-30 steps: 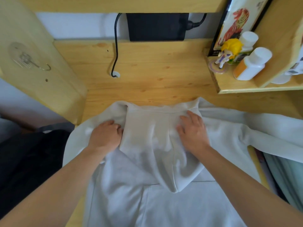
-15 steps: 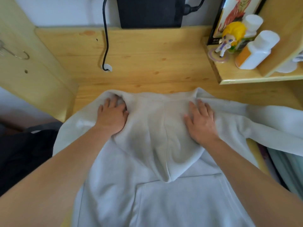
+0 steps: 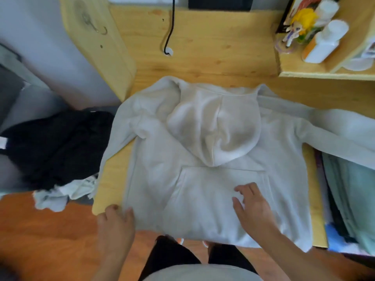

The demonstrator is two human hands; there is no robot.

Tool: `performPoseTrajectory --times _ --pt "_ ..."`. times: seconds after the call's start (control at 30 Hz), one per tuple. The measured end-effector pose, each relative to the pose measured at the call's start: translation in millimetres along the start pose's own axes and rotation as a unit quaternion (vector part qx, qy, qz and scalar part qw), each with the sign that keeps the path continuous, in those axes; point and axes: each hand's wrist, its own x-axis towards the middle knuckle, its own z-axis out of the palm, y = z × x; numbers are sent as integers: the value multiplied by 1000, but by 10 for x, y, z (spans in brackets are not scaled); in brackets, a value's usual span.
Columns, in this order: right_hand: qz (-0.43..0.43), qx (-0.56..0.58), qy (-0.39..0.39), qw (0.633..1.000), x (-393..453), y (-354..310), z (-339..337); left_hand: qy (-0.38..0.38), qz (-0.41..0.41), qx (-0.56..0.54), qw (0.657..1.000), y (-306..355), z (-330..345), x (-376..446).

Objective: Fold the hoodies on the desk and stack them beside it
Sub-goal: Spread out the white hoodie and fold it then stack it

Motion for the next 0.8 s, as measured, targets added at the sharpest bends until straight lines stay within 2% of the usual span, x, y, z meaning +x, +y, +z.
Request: performPoseTrajectory --times 0.03,0.07,0.1,0.13,0.17,0.23,0.3,0.4,0.5,0.57,0.6,0.63,0.67,0.7,0.77,0.8 --pt "80 108 -19 991 71 -183 6 -10 -5 -24 1000 -38 9 -49" --pt "181 249 -38 951 183 -383 -18 -25 -8 -51 998 -66 13 -83" --pt "272 400 -77 872 317 -551 -40 -35 -4 -79 996 -97 16 -114" --pt "323 515 -118 785 463 -701 -78 -39 2 -105 994 -131 4 -147" --pt "342 581 -139 725 615 -825 -107 -37 4 -128 991 -168 -11 -167" --pt "386 636 -137 654 933 -985 -143 -26 6 -165 986 -228 -62 -199" --pt "413 641 -123 635 1151 -1150 -248 -24 5 -199 980 -284 -112 -203" --pt "357 689 -46 629 1403 -1471 -617 -37 33 -225 973 -333 -222 -135" --pt "264 748 6 609 1587 -1840 -1162 -80 76 -177 978 -431 -279 -100" --pt "226 758 19 611 1653 -2040 -1443 -120 118 -103 980 -536 -299 -110" --pt "214 761 25 612 1675 -2111 -1550 -115 143 -39 982 -574 -296 -112" --pt "213 757 30 618 1694 -2143 -1618 -75 187 44 978 -585 -288 -121" --pt "216 763 34 609 1702 -2148 -1655 -30 237 117 964 -562 -285 -136" --pt "218 770 36 599 1668 -2149 -1663 17 297 141 944 -475 -298 -159" --pt "222 774 31 592 1530 -2068 -1496 -1 406 80 910 -150 -338 -212" --pt "229 765 16 602 1415 -1982 -1331 -50 430 22 901 48 -367 -210"
